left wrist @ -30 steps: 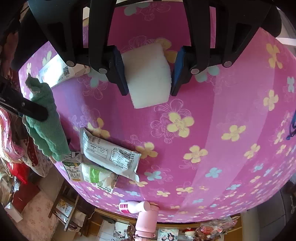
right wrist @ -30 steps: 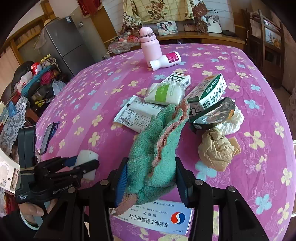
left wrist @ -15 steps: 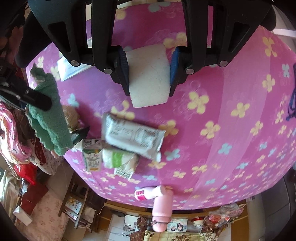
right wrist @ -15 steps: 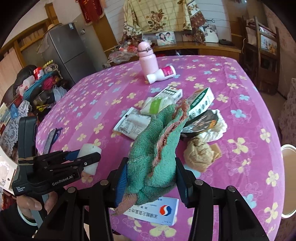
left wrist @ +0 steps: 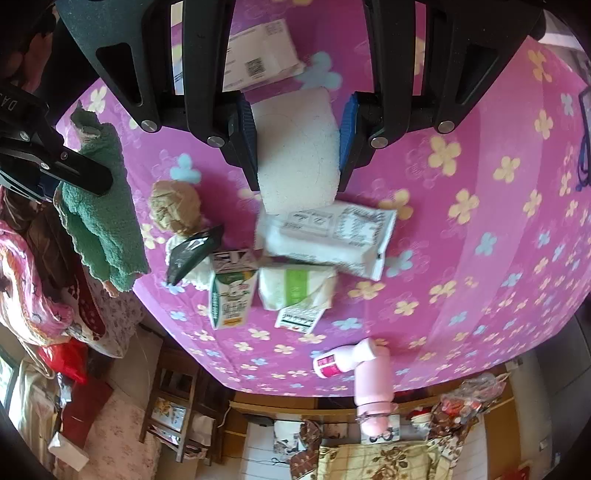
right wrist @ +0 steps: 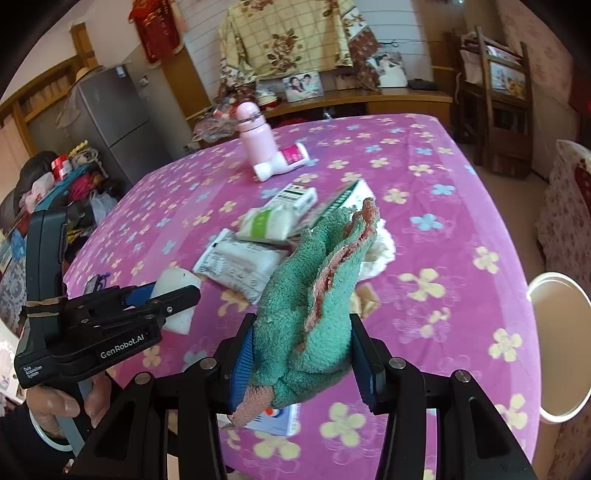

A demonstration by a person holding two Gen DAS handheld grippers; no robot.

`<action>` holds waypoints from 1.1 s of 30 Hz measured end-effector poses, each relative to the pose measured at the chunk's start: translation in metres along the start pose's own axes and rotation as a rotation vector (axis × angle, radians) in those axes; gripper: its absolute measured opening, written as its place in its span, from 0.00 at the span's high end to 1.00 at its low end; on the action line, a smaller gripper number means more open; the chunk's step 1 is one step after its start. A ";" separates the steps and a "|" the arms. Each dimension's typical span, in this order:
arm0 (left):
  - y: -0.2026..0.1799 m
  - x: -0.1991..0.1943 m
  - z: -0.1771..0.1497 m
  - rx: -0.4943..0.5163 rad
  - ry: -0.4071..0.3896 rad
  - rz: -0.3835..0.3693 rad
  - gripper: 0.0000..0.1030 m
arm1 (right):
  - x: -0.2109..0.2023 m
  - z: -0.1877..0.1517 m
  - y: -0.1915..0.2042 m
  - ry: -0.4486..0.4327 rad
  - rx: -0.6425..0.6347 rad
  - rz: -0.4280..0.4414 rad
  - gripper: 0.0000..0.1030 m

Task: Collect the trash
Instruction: 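Carry sponge and towel to the white bin and open both tools over it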

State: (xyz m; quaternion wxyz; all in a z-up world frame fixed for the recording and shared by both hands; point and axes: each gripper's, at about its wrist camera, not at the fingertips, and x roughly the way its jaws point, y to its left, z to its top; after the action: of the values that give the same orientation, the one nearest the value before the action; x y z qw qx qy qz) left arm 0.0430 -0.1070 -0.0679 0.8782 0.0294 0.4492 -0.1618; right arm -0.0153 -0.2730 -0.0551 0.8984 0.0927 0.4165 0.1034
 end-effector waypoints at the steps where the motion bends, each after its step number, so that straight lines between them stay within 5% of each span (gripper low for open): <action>1: -0.003 0.001 0.001 0.005 -0.001 -0.002 0.66 | -0.002 -0.001 -0.005 -0.003 0.008 -0.008 0.55; 17: -0.075 0.011 0.021 0.113 -0.009 -0.047 0.66 | -0.035 -0.013 -0.084 -0.031 0.129 -0.108 0.55; 33: -0.178 0.031 0.035 0.205 0.033 -0.175 0.66 | -0.069 -0.052 -0.216 -0.013 0.352 -0.288 0.55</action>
State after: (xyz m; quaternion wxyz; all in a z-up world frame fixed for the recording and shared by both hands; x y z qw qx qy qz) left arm 0.0318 -0.2899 -0.0552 0.8456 0.0822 0.4454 -0.2824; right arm -0.0752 -0.4941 -0.0926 0.8766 0.1885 0.4311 -0.1009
